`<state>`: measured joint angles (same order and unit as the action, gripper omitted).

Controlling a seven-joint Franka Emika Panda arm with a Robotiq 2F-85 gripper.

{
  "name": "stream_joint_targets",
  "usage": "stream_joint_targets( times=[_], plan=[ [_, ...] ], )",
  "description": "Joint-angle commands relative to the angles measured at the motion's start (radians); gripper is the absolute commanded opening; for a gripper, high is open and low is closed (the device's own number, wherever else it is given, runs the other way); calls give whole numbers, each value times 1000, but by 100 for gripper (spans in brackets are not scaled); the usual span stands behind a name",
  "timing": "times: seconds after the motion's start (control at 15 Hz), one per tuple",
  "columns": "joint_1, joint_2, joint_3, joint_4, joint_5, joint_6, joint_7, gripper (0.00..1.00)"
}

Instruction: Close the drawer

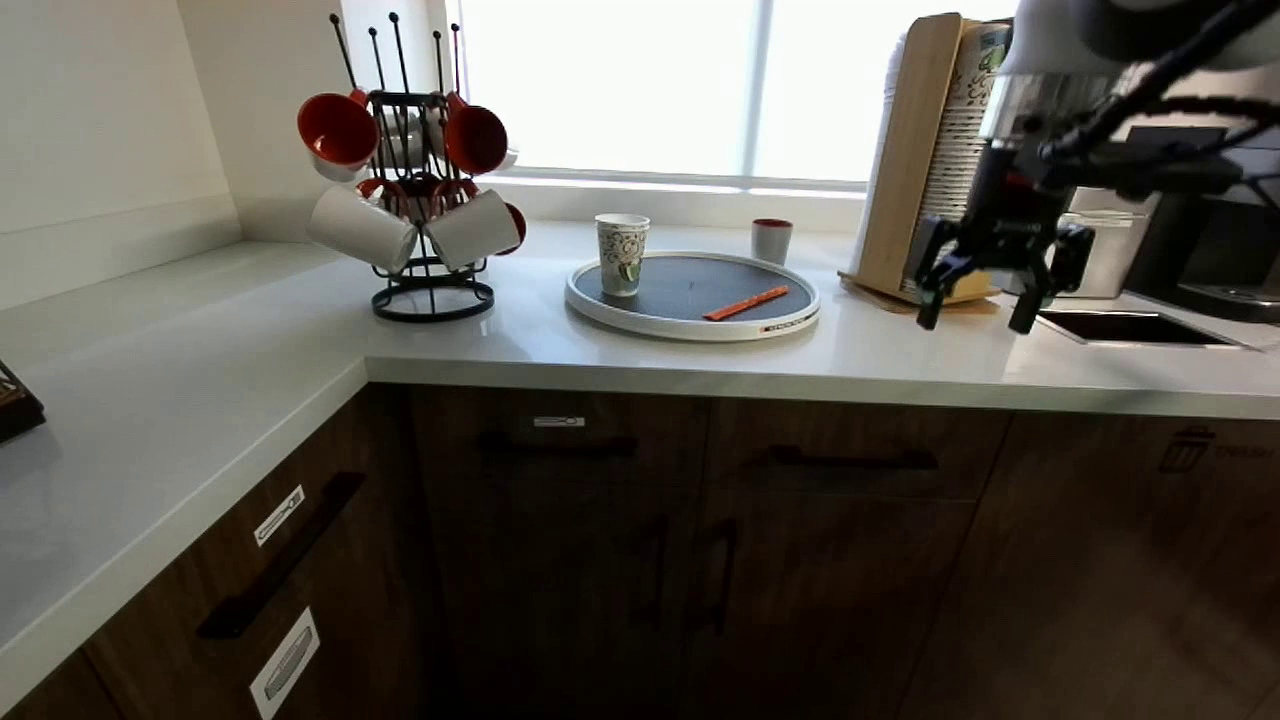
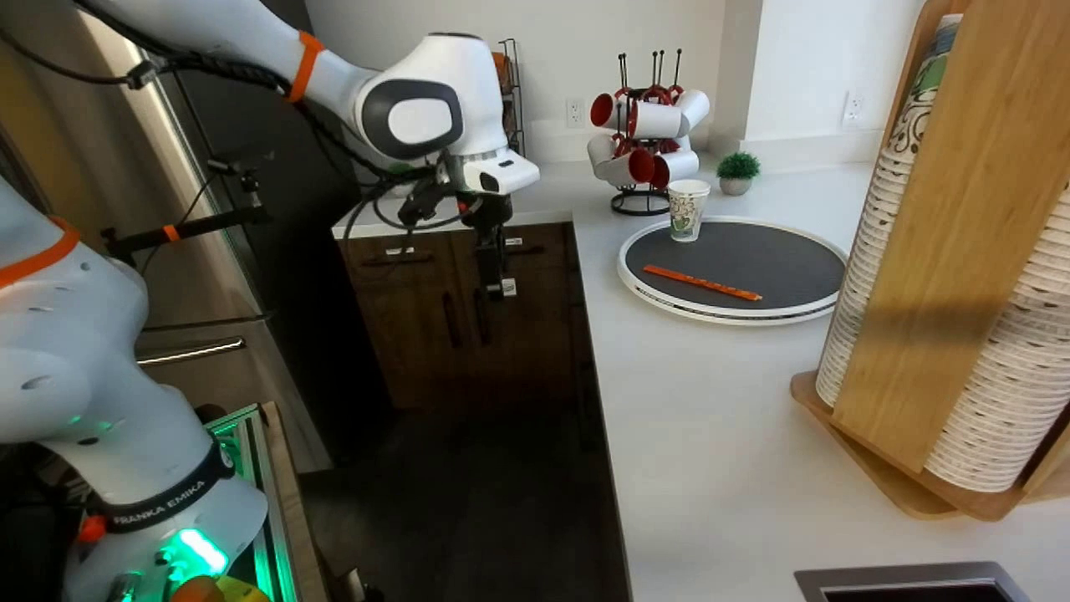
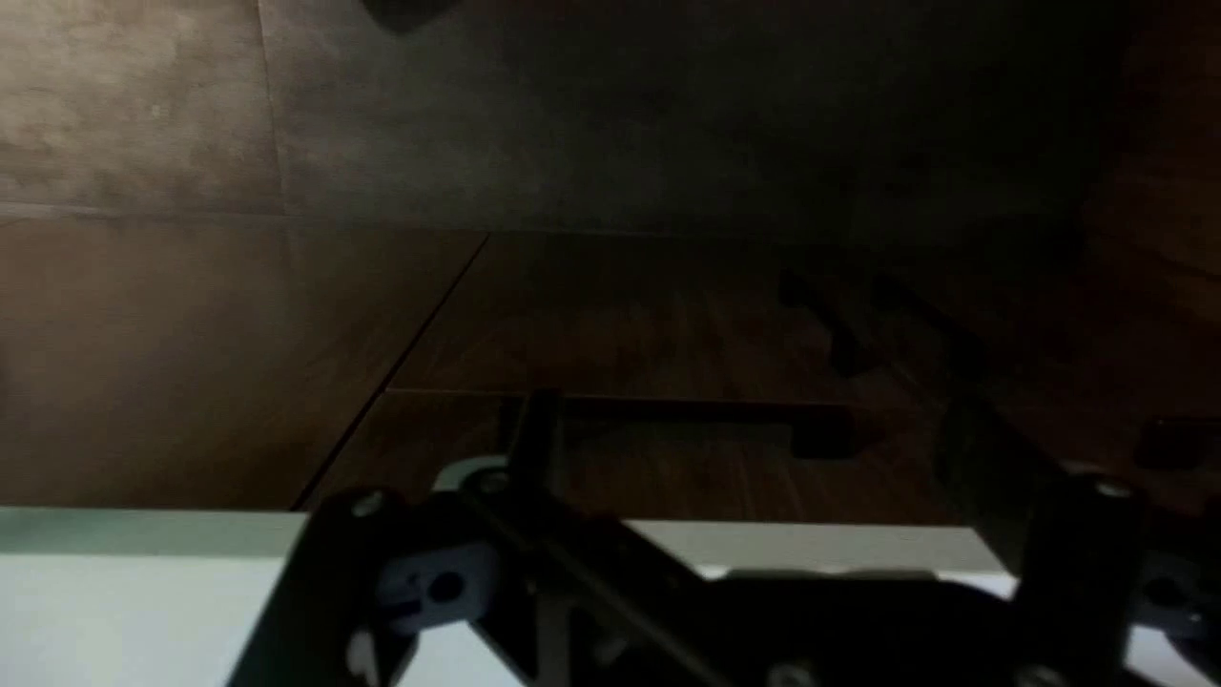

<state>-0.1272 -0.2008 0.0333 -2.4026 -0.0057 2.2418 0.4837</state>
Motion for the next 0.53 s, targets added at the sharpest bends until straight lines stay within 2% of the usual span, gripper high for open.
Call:
stream_joint_targets(
  times=[0.0,0.13,0.2,0.47],
  plan=[
    [3,-33,-41,159,16,-227,-39,100],
    [1,-44,-57,221,19,-272,-42,100],
    [3,-44,-49,181,0,-224,-20,100],
    [3,-40,-52,197,-1,-233,-20,100]
  ],
)
